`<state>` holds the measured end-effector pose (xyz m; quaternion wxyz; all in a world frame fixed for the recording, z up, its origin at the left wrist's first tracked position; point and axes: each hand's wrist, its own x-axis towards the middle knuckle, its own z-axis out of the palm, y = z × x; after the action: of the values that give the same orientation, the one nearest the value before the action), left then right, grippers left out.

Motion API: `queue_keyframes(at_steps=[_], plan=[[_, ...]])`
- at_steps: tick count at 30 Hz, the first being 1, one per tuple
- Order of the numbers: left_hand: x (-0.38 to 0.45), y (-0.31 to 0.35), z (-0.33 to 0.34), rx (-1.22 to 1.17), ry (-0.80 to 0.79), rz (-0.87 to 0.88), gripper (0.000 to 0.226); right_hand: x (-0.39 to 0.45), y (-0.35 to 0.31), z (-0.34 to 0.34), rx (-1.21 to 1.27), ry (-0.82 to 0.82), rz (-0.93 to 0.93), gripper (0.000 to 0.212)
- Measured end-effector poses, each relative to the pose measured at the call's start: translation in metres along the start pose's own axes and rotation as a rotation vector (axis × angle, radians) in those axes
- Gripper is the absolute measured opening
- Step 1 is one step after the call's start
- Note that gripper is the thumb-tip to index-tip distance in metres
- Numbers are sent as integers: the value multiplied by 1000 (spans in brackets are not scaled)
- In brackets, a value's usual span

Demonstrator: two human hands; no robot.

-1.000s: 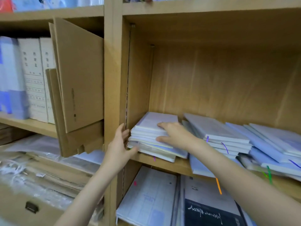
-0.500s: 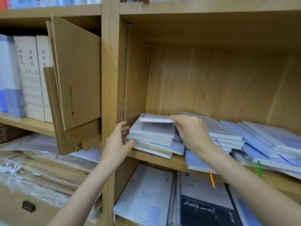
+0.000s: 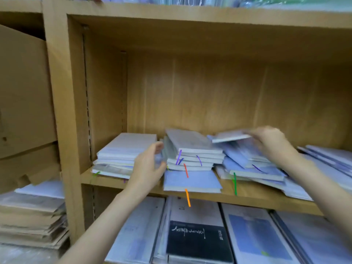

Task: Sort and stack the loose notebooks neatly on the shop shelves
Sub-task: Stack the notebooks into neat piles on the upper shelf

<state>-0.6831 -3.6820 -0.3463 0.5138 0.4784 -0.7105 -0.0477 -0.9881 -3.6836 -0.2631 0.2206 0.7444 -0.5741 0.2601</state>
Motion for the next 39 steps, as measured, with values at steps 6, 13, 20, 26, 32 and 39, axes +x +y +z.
queue_keyframes(at_steps=[6, 13, 20, 26, 32, 39], plan=[[-12, -5, 0, 46, -13, 36, 47, -7, -8, 5, -93, -288, 179, 41], [-6, -8, -4, 258, 20, 70, 49, 26, -77, 37, 265, -411, -179, 68], [7, -12, 2, 515, -96, 129, 50, 41, -95, 65, 6, -366, -247, 79], [11, -24, -1, 307, -192, 62, 70, 29, -105, 70, -21, -346, -271, 96], [-11, -42, -23, 114, -95, 138, 65, 23, -123, 81, 44, -214, -263, 105], [-42, -61, -18, 232, -169, 291, 58, -19, -115, 67, 349, -144, -339, 91]])
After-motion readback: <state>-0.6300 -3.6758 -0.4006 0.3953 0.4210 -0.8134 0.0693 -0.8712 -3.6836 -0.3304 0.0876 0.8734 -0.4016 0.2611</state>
